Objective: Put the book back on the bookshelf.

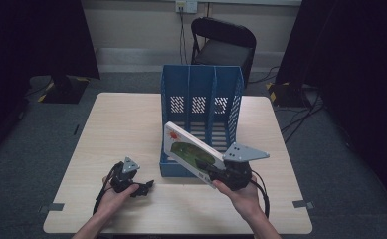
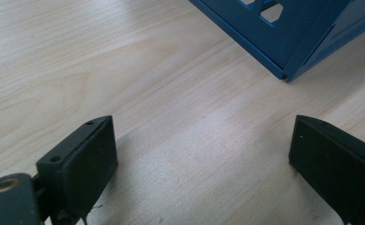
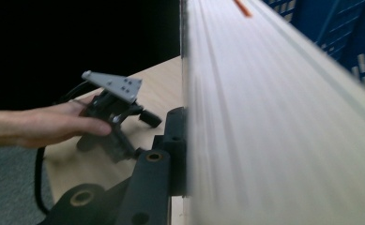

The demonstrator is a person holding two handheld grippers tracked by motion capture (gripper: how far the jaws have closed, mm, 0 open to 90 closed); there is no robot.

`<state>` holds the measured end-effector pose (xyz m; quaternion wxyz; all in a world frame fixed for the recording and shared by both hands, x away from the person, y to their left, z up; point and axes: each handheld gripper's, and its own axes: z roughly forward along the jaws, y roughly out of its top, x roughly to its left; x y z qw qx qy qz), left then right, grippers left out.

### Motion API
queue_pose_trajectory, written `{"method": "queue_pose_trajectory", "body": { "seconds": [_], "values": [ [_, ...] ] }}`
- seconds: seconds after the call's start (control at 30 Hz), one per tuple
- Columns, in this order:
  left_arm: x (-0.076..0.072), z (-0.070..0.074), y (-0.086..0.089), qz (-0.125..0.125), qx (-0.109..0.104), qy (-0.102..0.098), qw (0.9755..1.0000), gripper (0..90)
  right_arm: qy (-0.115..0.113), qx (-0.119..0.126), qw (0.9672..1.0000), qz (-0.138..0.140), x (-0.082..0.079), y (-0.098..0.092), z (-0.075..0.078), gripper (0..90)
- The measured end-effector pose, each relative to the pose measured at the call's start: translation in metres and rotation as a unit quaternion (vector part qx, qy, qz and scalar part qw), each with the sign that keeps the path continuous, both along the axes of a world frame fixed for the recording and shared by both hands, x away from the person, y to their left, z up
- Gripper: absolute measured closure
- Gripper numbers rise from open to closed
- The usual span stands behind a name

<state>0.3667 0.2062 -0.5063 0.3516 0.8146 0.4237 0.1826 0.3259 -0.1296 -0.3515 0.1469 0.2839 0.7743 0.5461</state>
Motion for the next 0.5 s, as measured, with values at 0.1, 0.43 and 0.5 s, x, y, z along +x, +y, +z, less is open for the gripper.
{"method": "queue_pose_trajectory", "body": {
  "seconds": [0.1,0.43,0.5],
  "values": [
    [0.000,0.000,0.000,0.000,0.000,0.000,1.0000,7.5,-0.007,0.003,0.9999,-0.010,0.004,-0.002,0.004,76.7],
    [0.000,0.000,0.000,0.000,0.000,0.000,1.0000,7.5,-0.003,0.003,0.9988,-0.050,0.009,-0.009,0.000,76.7],
    [0.000,0.000,0.000,0.000,0.000,0.000,1.0000,7.5,-0.002,0.007,0.9983,-0.058,0.009,-0.012,0.000,76.7]
  ]
}}
